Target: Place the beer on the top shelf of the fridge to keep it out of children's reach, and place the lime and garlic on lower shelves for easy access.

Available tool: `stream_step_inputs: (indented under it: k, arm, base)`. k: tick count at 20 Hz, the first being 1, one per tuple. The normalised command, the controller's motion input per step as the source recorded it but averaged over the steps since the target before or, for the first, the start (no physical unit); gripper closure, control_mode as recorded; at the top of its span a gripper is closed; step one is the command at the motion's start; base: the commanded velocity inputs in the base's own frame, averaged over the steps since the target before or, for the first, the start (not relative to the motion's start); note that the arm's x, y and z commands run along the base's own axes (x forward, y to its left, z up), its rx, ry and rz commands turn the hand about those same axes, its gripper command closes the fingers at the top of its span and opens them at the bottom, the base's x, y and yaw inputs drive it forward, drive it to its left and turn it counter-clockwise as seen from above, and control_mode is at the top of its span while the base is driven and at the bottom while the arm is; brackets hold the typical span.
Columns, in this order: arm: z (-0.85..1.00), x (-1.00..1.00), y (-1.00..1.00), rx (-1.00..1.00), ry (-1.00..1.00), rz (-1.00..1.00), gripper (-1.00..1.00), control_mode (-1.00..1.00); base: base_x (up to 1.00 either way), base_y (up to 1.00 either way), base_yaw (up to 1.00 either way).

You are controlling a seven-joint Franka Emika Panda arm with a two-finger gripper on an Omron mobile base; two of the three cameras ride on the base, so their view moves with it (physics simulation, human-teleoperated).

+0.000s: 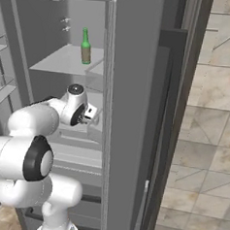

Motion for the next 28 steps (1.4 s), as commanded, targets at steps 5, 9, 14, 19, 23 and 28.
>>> stream_step_inputs:
  k: [5, 9, 14, 19, 23, 28]
  arm:
    - [-0.3, 0.49, 0.03, 0.0, 0.02, 0.0, 1.0, -1.0]
    - [-0.31, 0.49, 0.04, -0.01, 0.0, 0.0, 1.0, -1.0]
    - [-0.33, 0.49, 0.04, 0.0, 0.0, 0.0, 1.0, -1.0]
    - [-0.38, 0.47, 0.05, -0.01, 0.0, 0.0, 1.0, -1.0]
    - [-0.4, 0.49, 0.07, -0.01, 0.0, 0.0, 1.0, -1.0]
    - [-0.24, 0.52, 0.08, 0.0, 0.0, 0.0, -1.0, -1.0]
  base:
    - [0.0, 0.0, 0.0]
    - [0.0, 0.0, 0.0]
    - [0.0, 0.0, 0.0]
    - [0.0, 0.0, 0.0]
    - [0.0, 0.0, 0.0]
    - [0.0, 0.0, 0.0]
